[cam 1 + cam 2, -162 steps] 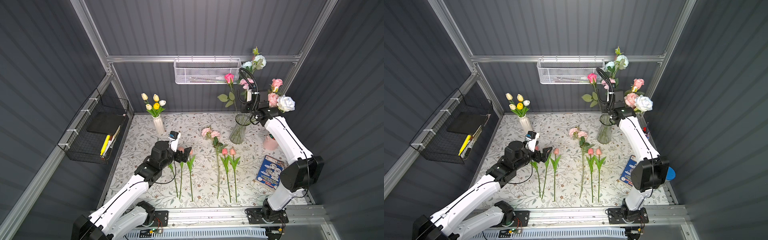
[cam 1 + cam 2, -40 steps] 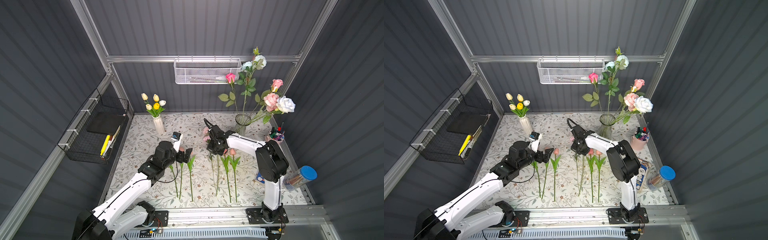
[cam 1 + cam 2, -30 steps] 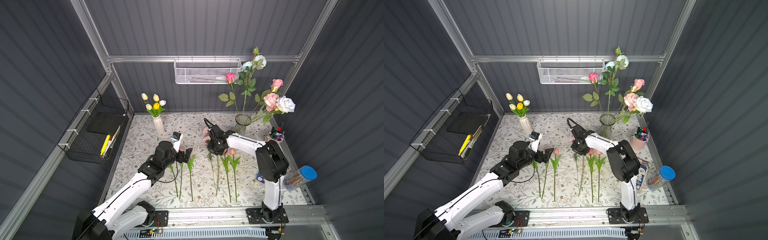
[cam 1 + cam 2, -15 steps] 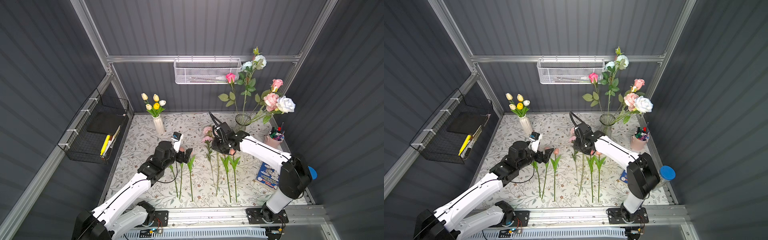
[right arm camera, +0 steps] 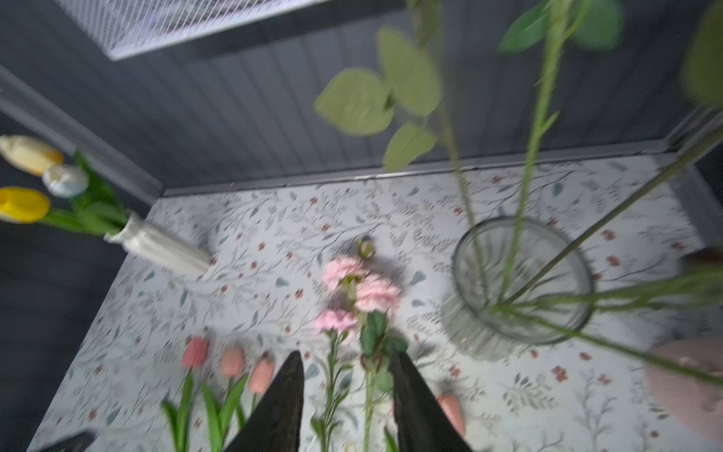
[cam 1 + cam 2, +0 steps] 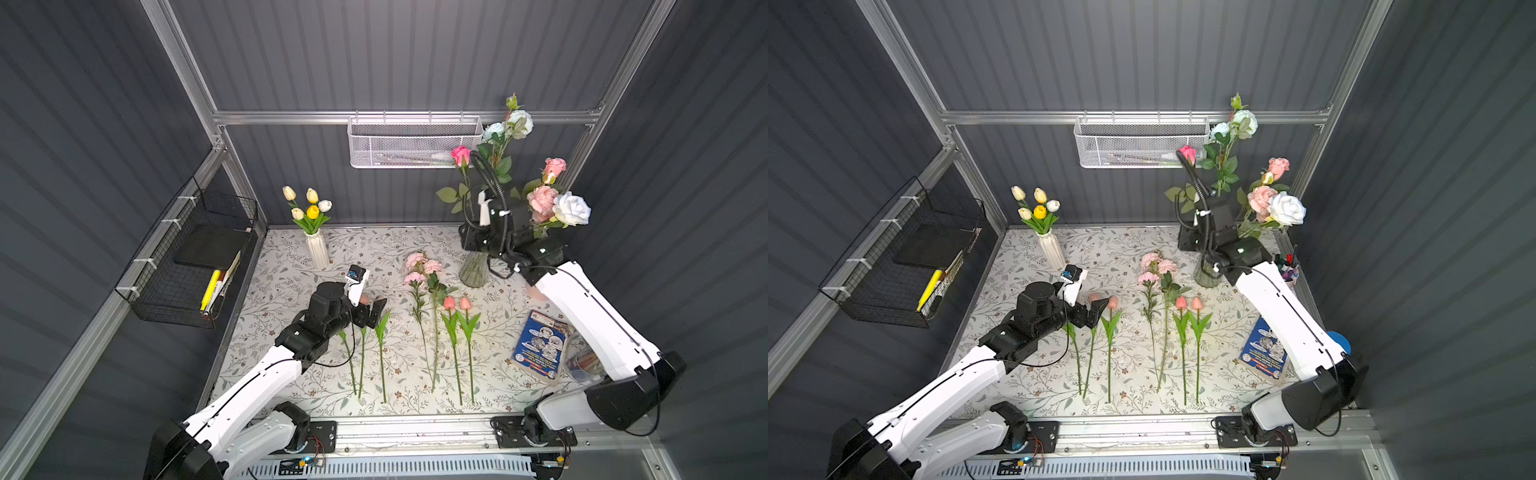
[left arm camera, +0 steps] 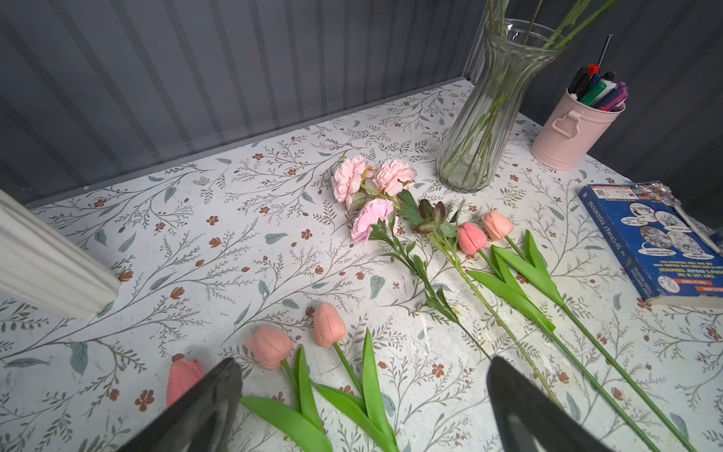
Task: Pick out pink flowers from the vase
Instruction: Pick up the flower from the vase.
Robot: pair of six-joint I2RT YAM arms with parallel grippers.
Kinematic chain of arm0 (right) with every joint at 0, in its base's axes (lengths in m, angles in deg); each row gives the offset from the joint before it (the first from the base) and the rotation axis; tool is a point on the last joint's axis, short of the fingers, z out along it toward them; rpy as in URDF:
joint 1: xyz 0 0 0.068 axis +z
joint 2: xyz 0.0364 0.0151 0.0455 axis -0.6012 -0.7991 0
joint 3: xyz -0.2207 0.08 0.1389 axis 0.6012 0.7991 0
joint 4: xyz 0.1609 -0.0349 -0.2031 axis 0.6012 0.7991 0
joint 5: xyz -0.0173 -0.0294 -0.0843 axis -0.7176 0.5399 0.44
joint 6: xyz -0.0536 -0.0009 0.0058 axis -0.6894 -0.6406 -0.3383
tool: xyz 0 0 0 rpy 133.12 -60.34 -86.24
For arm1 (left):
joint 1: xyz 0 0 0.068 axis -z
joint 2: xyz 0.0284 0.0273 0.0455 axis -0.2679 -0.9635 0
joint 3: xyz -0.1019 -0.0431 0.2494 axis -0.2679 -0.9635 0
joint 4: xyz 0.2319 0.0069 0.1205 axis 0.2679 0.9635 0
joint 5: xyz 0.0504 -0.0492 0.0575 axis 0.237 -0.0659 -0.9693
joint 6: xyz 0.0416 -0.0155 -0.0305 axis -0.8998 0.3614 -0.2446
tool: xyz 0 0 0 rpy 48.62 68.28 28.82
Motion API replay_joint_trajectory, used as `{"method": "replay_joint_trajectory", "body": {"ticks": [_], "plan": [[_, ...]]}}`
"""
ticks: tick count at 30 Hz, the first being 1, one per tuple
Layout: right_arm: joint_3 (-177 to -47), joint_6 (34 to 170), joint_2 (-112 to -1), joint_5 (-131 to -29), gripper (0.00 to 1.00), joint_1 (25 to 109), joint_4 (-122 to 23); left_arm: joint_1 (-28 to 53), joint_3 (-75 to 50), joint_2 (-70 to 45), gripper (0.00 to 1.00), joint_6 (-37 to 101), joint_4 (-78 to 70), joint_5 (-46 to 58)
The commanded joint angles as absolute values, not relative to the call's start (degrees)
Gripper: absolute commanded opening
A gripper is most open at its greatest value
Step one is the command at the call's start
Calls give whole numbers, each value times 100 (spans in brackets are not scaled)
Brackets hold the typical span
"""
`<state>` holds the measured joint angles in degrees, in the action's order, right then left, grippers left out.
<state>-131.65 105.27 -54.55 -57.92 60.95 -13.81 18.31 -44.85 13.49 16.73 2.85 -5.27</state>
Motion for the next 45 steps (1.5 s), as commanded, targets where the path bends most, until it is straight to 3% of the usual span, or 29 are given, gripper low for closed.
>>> {"method": "replay_joint_trajectory", "body": {"ticks": [1, 10, 24, 40, 45], "plan": [[-13839, 9837, -6245, -5545, 41, 5741, -845, 1874, -4445, 1371, 99, 1552, 170, -427], [-14709, 9345, -7184, -5592, 45, 5405, -758, 1874, -4474, 1352, 99, 1552, 175, -369], [-14861, 9330, -7682, -6120, 50, 5155, -836, 1874, -4470, 1231, 99, 1508, 162, -305], [-15017, 9193, -8114, -6093, 34, 5137, -1020, 1874, -4493, 1271, 99, 1417, 90, -192], [-14932, 9182, -8108, -6073, 24, 5128, -1111, 1874, -4502, 1336, 99, 1411, 45, -157]]}}
